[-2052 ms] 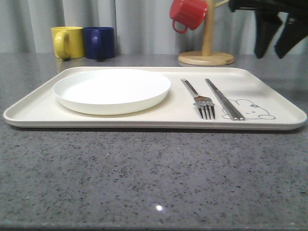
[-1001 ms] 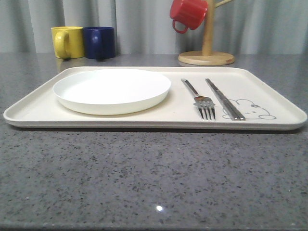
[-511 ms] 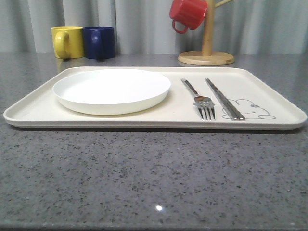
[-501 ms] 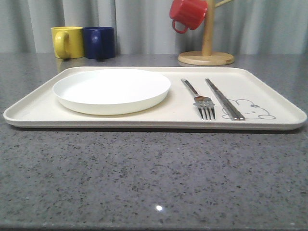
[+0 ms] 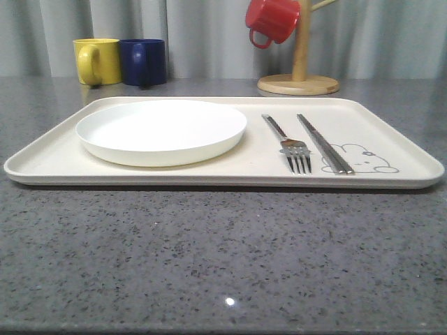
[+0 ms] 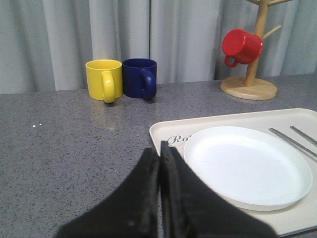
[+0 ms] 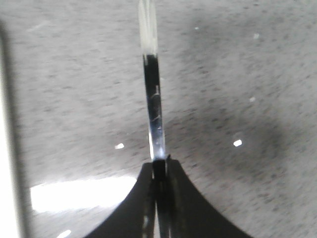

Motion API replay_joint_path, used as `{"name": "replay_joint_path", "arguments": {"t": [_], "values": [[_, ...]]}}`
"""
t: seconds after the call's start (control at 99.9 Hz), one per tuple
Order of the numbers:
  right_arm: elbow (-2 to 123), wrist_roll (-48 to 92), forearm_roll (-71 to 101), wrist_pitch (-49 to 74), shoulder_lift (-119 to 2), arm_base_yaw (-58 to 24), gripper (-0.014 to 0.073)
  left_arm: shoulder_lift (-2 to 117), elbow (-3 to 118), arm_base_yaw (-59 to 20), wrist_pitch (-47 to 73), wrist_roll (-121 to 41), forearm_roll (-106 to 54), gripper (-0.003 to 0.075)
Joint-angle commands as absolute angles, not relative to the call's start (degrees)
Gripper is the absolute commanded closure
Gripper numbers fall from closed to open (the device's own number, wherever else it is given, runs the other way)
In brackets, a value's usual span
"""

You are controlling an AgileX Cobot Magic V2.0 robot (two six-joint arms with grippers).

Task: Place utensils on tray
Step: 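Grasp the silver spoon with the right gripper, then lay the spoon with the right gripper on the tray beside the chopsticks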

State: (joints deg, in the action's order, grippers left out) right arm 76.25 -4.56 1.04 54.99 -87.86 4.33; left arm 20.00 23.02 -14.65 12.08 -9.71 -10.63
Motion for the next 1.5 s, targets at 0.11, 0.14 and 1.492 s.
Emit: {"name": "replay_joint_path", "arguments": {"t": [0.11, 0.14, 1.492], "values": [[77.83, -12.35, 1.58, 51.97, -82.85, -5.31, 0.065, 20.42, 24.71, -14.9, 7.37, -9.52, -10.87, 0.0738], [77.83, -13.16, 1.58, 51.55, -83.16, -6.93, 0.065, 20.42, 24.71, -14.9, 7.37, -9.52, -10.87, 0.0738], [77.83, -25.48, -3.12, 46.69, -95.51, -19.09, 0.0332, 20.42, 24.71, -14.9, 7.37, -9.52, -10.87, 0.0738]]}}
